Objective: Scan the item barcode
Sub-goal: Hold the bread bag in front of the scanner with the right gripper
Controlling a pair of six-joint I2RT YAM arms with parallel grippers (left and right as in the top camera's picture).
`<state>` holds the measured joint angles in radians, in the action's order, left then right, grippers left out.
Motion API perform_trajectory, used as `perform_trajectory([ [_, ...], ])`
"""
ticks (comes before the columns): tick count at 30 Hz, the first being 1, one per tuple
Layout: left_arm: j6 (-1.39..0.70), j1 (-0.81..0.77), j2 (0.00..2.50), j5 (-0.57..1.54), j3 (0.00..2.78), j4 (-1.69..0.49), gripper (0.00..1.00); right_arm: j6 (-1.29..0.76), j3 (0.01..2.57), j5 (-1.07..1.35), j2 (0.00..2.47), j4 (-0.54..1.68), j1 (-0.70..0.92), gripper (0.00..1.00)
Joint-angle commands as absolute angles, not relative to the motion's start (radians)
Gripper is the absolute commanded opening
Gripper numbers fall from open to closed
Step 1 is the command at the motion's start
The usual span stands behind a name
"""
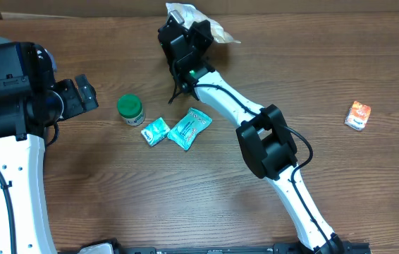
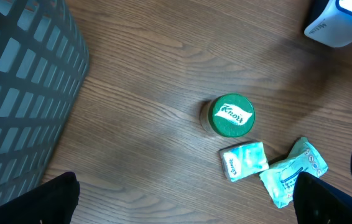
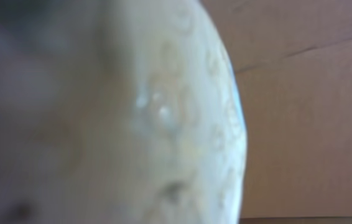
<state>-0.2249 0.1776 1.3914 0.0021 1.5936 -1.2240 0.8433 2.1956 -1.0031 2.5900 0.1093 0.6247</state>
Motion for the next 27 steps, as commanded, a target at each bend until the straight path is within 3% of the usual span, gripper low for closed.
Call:
perform_trajectory([
  [1, -0.202, 0.183, 1.374, -0.01, 1.599, -1.223, 1.0, 0.799, 2.212, -1.011, 2.478, 0.145, 0.644, 0.04],
  [11, -0.202, 0.183, 1.374, -0.01, 1.599, -1.223, 1.0, 0.41, 2.212, -0.766, 2.133, 0.623, 0.624, 0.04],
  [16, -0.202, 0.183, 1.374, -0.01, 1.599, -1.223, 1.0, 0.064, 2.212, -0.464, 1.958, 0.942, 0.581, 0.04],
  [21, -0.202, 0.183, 1.374, -0.01, 1.599, -1.223, 0.99, -0.236, 2.212, -0.105, 1.853, 1.255, 0.418, 0.04],
  [27, -0.202, 0.183, 1.374, -0.01, 1.599, -1.223, 1.0, -0.266, 2.137, 0.144, 1.859, 1.431, 0.128, 0.04],
])
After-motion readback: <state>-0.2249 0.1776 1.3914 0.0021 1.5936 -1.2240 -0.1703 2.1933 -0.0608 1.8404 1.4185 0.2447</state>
